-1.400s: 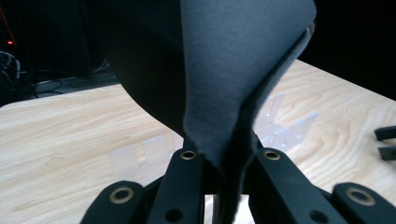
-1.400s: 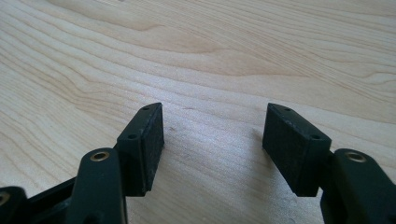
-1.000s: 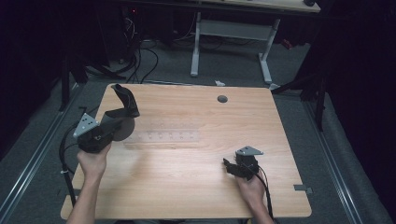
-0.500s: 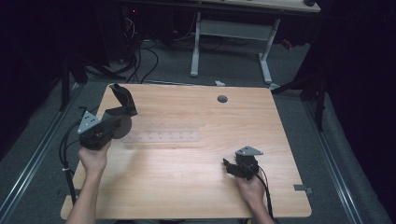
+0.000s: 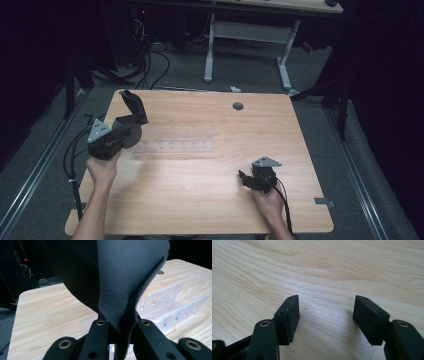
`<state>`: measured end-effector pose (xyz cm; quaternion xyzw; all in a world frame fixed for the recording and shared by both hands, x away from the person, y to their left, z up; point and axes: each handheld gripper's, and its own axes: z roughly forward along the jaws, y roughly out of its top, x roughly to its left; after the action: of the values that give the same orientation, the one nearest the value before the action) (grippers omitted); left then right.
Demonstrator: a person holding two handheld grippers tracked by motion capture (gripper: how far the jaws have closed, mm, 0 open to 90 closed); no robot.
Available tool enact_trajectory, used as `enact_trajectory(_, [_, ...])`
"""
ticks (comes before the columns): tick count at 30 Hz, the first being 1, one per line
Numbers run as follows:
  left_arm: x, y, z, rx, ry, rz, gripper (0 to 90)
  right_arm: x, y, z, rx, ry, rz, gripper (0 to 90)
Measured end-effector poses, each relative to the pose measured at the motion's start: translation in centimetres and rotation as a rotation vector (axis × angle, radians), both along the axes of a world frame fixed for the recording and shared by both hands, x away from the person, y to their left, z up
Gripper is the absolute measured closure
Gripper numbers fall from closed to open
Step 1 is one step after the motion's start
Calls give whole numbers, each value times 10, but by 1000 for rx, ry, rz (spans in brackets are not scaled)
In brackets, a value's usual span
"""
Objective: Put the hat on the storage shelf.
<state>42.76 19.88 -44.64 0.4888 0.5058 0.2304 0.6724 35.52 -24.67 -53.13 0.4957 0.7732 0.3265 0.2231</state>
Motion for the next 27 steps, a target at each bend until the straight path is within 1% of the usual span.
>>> enact_trajectory(7, [0, 1, 0, 9, -2, 6, 858, 0, 0, 0, -1, -1, 2, 383])
enact_trajectory(9, [0, 0, -2, 27, 3, 8, 858, 0, 0, 0, -1, -1, 3, 383])
enact_trajectory(12, [1, 0, -3, 27, 8, 9, 858, 0, 0, 0, -1, -1, 3, 383])
enact_trajectory(15, [2, -2, -4, 29, 4, 12, 858, 0, 0, 0, 0, -1, 3, 383])
enact_trajectory(20, [4, -8, -9, 52, 15, 7, 858, 0, 0, 0, 0, -1, 3, 383])
enact_trajectory(23, [4, -9, -11, 48, 18, 6, 858, 0, 0, 0, 0, -1, 3, 382])
enact_trajectory(27, [5, -7, -19, 37, 46, 8, 856, 0, 0, 0, 0, -1, 3, 382])
